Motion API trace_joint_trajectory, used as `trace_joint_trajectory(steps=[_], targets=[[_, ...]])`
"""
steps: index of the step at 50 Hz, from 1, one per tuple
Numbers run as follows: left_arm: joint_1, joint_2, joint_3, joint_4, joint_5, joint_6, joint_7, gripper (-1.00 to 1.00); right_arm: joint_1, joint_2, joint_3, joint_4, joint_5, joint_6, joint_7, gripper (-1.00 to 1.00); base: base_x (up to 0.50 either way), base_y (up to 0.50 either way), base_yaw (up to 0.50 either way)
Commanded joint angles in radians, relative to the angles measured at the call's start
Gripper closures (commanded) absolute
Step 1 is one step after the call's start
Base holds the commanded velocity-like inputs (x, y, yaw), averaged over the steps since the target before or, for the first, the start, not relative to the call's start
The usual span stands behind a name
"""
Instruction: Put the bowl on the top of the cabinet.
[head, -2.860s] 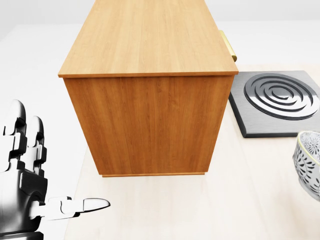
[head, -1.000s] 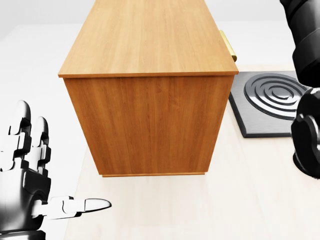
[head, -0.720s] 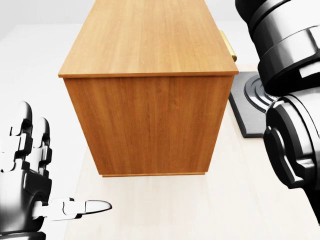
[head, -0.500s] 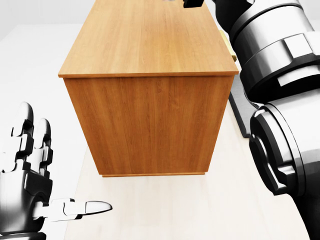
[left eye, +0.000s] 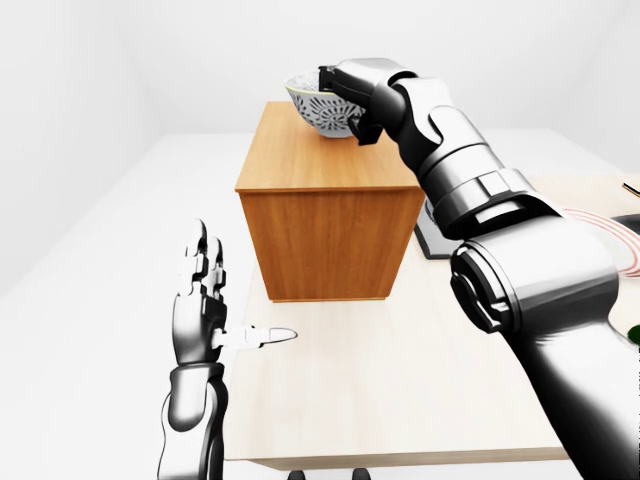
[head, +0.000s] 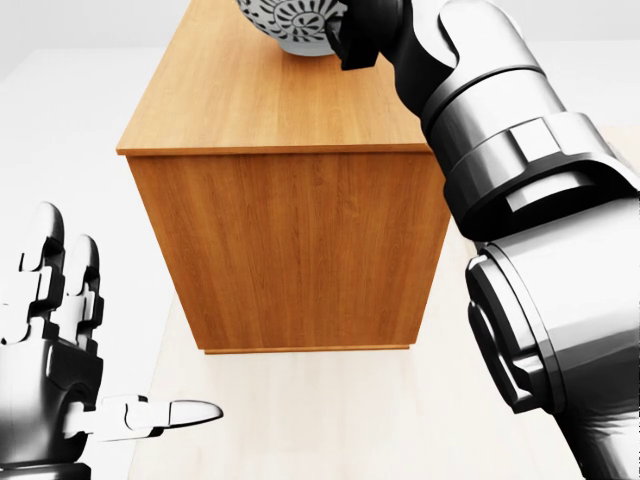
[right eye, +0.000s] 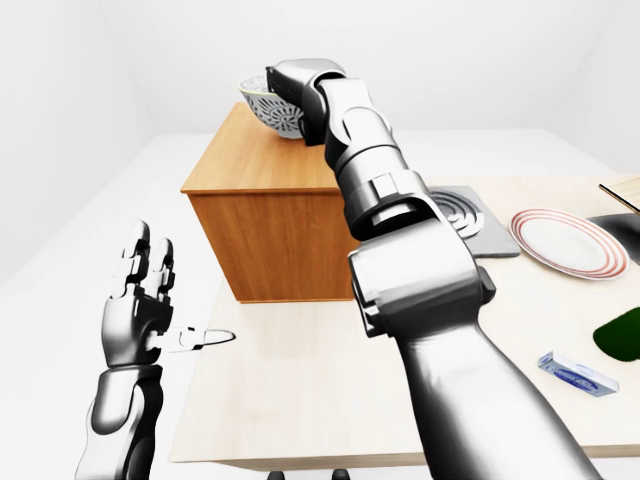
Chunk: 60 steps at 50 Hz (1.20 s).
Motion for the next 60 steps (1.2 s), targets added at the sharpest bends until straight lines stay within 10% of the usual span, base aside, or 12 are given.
trace_joint_trajectory(steps=[1,10,12,32,60], targets=[[-0.006,0.001,0.004,0.001,-0.001,0.0,0.002,-1.0,0.028,0.011,-0.004,-0.015,-0.044,0.0,-0.029,1.0,0.0,0.0,0.0],[-0.005,0.001,0.003,0.009,-0.003,0.0,-0.002,-1.0,0.031,0.013,-0.006,-0.015,-0.039,0.0,-0.026,1.0,0.0,0.0,0.0],[-0.005,0.001,0.003,0.011,-0.003,0.0,-0.002,-1.0,0.03,0.015,-0.016,-0.015,-0.023,0.0,0.015,-1.0,0.0,0.0,0.0],[0.002,0.001,-0.004,0.011,-0.005,0.0,-0.011,-1.0,-0.022,-0.025,-0.019,-0.012,-0.014,0.0,0.035,-1.0,0.0,0.0,0.0],[-0.015,-0.001,0.002,0.018,0.004,0.0,0.008,-1.0,-0.406,-0.448,-0.099,0.015,-0.177,0.0,0.2,-1.0,0.0,0.0,0.0]])
